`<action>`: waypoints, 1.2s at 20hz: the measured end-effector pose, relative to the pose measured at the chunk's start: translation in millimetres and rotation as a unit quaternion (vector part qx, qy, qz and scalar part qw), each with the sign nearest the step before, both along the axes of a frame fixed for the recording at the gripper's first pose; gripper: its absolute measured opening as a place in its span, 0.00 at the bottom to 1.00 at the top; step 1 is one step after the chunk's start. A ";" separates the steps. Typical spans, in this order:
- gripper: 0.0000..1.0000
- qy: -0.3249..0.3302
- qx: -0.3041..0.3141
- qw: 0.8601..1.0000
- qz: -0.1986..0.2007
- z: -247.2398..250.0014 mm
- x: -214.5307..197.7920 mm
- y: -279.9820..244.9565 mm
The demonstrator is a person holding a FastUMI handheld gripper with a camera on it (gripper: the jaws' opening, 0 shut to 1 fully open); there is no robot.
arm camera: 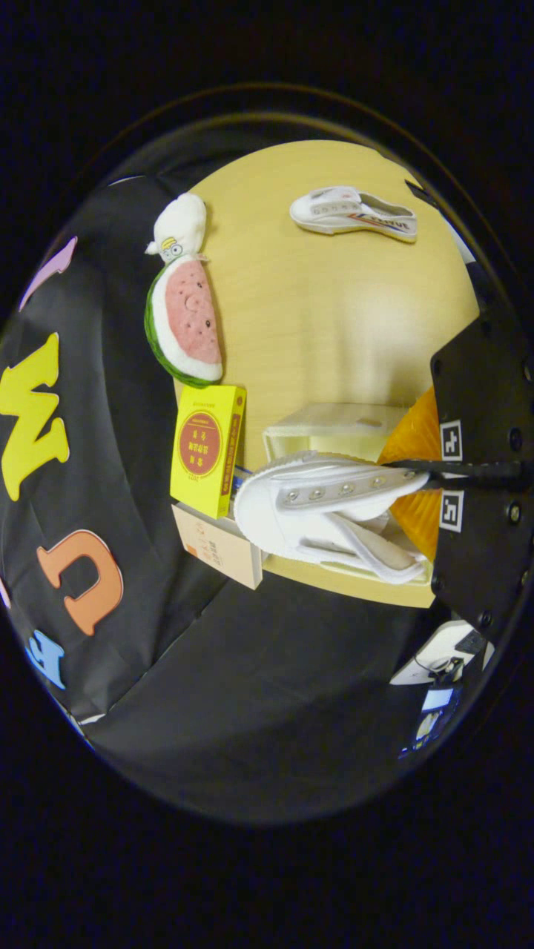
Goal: Open the storage box then place both shoes into the box .Put the left shoe in first, then the right shoe, with the right side of both shoes facing outward in a uniform manner.
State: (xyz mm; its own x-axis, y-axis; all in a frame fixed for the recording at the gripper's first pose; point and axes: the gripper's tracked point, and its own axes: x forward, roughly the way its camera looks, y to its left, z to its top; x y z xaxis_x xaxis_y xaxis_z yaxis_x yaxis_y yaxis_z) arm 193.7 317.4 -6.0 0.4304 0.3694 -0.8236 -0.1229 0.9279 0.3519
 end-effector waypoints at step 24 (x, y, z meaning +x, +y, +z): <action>0.00 0.027 -0.084 0.996 -0.010 -146.2 -11.7 94.1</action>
State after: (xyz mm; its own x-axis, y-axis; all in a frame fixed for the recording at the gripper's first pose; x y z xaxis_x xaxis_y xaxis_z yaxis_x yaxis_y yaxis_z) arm 182.0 411.5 -152.1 0.3906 0.2165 -0.8947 -0.0883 0.9763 0.1977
